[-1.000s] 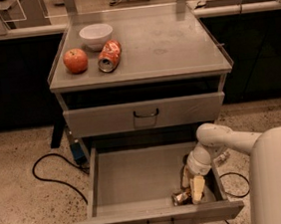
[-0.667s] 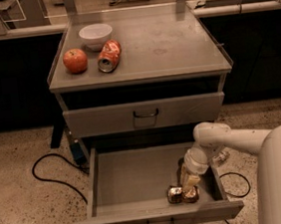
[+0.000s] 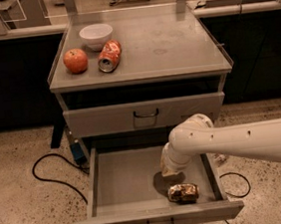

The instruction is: Pick orange can from middle drawer and place on counter

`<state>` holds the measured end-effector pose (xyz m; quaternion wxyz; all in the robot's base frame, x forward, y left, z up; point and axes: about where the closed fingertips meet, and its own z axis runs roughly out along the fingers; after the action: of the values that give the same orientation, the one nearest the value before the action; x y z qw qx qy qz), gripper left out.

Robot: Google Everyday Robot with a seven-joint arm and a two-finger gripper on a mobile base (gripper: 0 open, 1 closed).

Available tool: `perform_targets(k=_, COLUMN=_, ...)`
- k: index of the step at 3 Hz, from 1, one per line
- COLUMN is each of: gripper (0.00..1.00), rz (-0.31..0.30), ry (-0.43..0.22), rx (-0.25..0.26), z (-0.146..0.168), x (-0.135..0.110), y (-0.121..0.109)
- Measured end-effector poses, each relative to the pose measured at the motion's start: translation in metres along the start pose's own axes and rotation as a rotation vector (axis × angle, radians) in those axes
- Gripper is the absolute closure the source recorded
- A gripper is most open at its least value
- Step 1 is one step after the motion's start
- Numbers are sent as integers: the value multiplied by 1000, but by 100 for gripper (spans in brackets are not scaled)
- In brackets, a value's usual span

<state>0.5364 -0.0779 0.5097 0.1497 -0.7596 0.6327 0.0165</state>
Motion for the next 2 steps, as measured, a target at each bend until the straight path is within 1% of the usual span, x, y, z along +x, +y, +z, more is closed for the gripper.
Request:
perform_targets(k=1, gripper=81, rz=31, ry=50, rx=4, z=-23, x=3, y=20)
perform_targets(k=2, gripper=58, rz=31, ry=50, rx=4, z=-23, x=3, y=20)
